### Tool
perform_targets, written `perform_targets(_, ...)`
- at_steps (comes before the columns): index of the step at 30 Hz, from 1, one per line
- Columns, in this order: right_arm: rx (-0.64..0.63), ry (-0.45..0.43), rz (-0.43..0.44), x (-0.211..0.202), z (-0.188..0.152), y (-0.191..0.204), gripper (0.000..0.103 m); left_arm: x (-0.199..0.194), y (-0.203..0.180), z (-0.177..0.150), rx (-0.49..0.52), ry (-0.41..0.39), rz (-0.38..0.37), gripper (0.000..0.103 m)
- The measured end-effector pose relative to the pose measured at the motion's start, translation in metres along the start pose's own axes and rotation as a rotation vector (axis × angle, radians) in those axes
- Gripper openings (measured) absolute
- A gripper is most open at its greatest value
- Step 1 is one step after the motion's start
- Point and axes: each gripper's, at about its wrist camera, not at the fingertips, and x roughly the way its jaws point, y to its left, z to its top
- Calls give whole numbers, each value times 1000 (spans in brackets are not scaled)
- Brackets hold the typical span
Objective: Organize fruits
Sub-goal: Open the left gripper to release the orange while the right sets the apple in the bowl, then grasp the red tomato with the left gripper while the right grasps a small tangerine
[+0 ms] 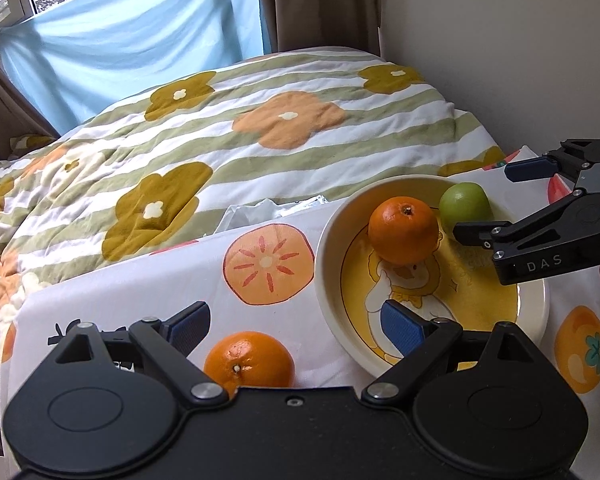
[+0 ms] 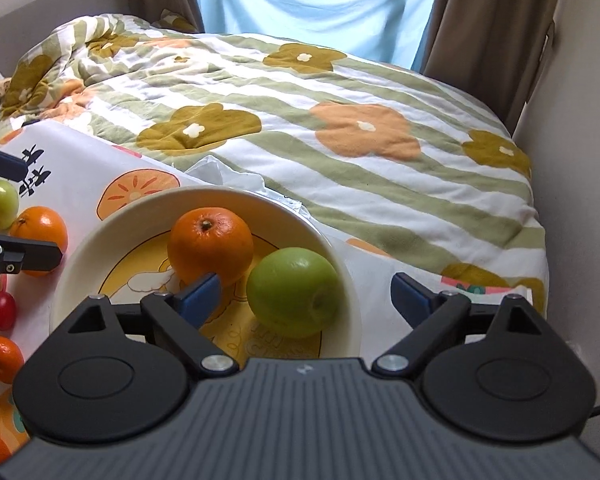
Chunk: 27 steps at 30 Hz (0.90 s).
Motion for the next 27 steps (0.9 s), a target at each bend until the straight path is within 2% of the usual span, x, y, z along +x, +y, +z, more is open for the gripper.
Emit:
perform_targets(8,60,-18,7,-27,3,-4,103,-30,2,0,-34,-52,24,95)
perform_targets(14,100,-47,-29,-65,5,1,103,-67,7,-8,-68,-105,41,95)
perform_targets(18,147,-56,-52,-96,4,8,103,-95,13,-20,-109,-139,43,95)
perform_targets(27,269,-88,-34,-163,-18,43,103,-148,18,-59,-119,-223,58,95)
